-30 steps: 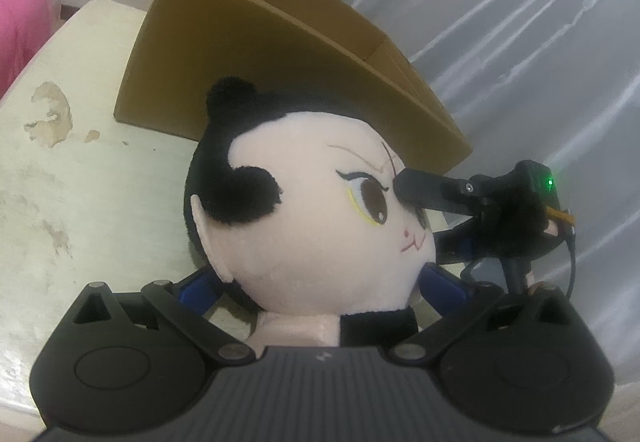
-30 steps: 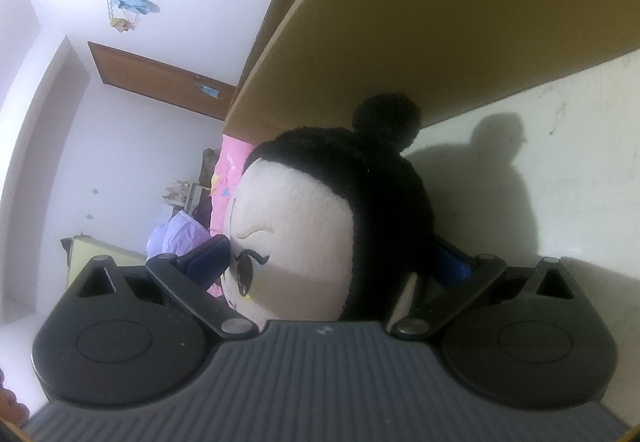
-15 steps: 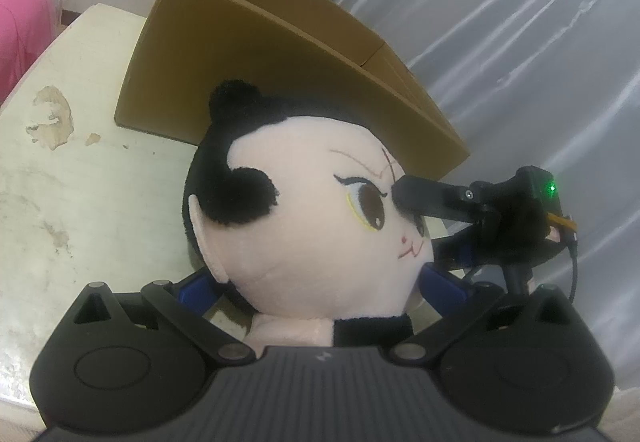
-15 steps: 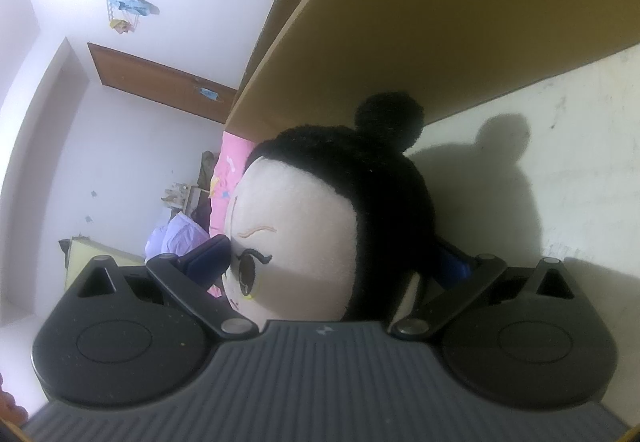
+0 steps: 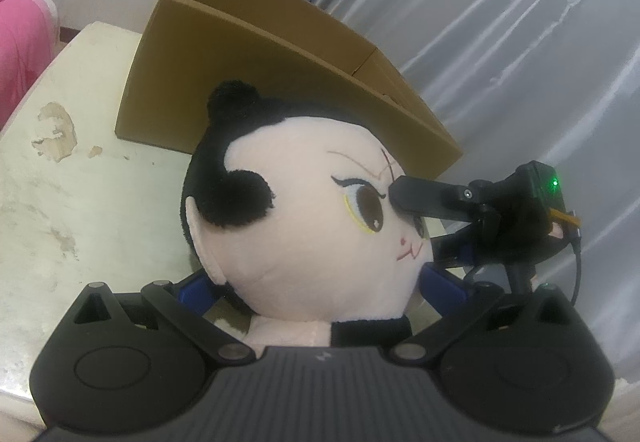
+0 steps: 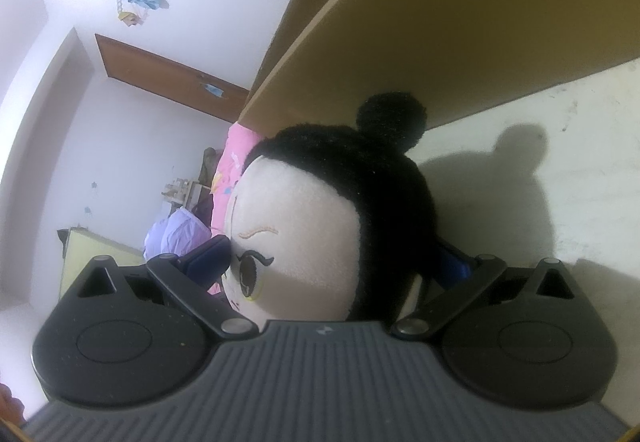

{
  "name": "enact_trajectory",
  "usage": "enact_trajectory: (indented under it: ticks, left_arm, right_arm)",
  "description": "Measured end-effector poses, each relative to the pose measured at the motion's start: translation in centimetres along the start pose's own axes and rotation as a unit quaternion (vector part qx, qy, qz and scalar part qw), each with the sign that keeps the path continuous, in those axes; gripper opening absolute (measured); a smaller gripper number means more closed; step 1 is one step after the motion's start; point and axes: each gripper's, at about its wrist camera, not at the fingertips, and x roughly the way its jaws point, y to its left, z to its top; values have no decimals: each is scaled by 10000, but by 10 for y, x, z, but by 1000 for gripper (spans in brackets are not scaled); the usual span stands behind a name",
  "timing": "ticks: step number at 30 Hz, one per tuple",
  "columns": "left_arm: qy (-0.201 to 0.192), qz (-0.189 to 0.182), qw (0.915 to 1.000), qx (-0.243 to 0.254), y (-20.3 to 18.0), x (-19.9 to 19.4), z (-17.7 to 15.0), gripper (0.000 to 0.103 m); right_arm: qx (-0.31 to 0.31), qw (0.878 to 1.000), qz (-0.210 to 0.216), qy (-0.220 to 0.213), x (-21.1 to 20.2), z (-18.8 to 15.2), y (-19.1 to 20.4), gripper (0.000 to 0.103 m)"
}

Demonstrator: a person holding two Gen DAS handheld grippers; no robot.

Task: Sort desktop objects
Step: 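Lift the doll with both grippers and carry it toward the box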

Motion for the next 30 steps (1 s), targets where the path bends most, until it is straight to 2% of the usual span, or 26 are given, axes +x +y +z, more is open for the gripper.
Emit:
enact_trajectory:
  ticks: [9,19,23,30]
  left_arm:
    - [-144,74,9997,155,-15,-1,0,103]
    - [-554,178,9974,434,-38,-28,8,103]
    - [-772,203,9952,565,-46,-39,24,103]
    - [-1127,175,9904,779,-57,-52,74,103]
  right_arm:
    - [-150,9999,71,-24,-13,-9,2,103]
    - [-593,9979,221,-118,-26,-4,33,103]
    - [-846,9959,276,-189,-30,12,56,103]
    - [-1188,9919,247,-364,-19,68,119,103]
